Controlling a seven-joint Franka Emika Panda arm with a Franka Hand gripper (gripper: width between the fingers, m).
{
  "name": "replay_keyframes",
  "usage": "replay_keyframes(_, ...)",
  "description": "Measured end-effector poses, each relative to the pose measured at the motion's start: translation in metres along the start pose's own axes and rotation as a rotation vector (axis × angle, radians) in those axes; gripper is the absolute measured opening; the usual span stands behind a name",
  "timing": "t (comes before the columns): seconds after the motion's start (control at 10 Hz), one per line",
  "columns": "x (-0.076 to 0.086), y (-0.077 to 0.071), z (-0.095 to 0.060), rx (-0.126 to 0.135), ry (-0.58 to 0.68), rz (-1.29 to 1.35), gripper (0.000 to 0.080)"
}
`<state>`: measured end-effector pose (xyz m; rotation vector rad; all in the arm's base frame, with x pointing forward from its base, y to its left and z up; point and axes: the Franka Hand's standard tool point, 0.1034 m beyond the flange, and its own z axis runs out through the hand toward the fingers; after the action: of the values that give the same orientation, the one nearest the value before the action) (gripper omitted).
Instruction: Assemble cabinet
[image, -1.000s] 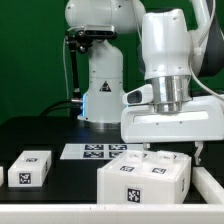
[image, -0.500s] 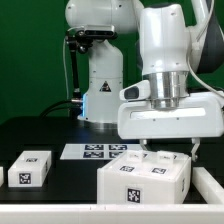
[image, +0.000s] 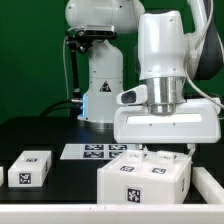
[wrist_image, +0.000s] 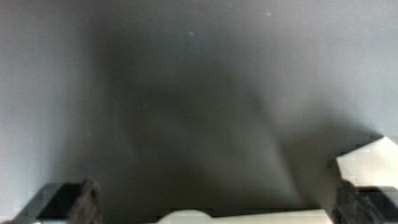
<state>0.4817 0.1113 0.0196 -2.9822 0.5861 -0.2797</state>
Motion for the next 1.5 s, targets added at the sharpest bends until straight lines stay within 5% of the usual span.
replay_keyframes(0.6,0.0058,0.0061,0.0014,-0.005,0.005,0.000,0.0627)
replay_keyframes(0.8,0.0057,0.0061,0.0014,-0.005,0.005,0.000,0.0272)
replay_keyframes(0.9,0.0056,0.0059,0.0014,-0.005,0.005,-0.001,0.0208)
replay_keyframes(1.5,0.0054,0.0064,0.0016,-0.006,0.004,0.000,0.0208)
